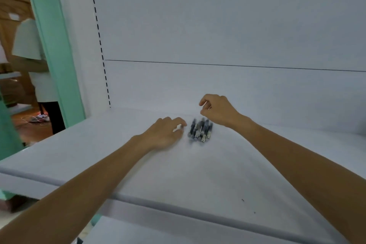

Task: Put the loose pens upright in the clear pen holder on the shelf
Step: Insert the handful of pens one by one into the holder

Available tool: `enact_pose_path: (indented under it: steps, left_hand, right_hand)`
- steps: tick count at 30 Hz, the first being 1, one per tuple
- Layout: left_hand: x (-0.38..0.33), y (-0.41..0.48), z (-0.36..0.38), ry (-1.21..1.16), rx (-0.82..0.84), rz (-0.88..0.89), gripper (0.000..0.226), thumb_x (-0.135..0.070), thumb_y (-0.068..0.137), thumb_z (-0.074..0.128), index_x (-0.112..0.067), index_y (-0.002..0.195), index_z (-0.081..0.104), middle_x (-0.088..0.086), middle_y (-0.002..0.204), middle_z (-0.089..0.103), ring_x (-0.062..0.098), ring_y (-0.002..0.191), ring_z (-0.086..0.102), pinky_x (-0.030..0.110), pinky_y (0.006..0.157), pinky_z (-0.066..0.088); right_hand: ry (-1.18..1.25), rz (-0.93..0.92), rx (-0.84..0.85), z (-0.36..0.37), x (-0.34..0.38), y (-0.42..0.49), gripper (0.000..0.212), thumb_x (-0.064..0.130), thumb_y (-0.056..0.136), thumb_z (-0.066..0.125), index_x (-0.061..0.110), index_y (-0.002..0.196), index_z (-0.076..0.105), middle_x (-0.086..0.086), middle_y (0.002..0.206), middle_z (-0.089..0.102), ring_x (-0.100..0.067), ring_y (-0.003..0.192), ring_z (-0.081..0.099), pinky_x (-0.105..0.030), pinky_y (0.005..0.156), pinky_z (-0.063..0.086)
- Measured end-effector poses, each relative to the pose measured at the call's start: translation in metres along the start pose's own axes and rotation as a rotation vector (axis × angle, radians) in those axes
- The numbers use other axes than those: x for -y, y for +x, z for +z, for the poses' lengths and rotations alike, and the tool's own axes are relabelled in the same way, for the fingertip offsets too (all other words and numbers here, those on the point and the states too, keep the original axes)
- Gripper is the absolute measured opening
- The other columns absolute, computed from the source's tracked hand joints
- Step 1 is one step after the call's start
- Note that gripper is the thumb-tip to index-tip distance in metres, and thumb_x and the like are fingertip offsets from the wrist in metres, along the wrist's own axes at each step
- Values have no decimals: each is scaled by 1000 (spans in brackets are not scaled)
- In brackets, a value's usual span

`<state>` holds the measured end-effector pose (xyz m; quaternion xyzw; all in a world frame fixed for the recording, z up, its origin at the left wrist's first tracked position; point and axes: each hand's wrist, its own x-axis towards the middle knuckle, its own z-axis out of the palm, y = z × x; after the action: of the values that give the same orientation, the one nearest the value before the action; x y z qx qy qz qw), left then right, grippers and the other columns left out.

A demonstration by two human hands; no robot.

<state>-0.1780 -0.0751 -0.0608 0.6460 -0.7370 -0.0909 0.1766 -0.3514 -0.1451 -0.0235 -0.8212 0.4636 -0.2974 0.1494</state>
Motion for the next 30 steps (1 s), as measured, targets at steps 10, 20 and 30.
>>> enact_pose_path:
  steps: [10,20,30]
  left_hand:
    - [12,58,1,-120,114,132,24,-22,89,54,-26,112,61,1,99,62,14,95,58,21,75,39]
    - [39,68,-8,112,45,26,28,-42,91,47,-16,91,56,3,93,60,21,87,58,29,70,42]
    - [29,62,-18,301,127,17,26,-21,91,46,-9,113,43,10,103,51,23,88,51,27,65,36]
  right_hand:
    - [-268,26,135,37,-9,26,18,23,84,64,11,97,65,1,92,60,-16,87,57,-32,81,51]
    - [-280,172,205,43,4,24,37,38,80,70,16,108,61,4,95,57,-14,86,53,-26,77,45]
    - [-102,135,-15,52,18,21,11,13,89,53,19,98,53,-14,87,67,-26,70,60,-33,70,52]
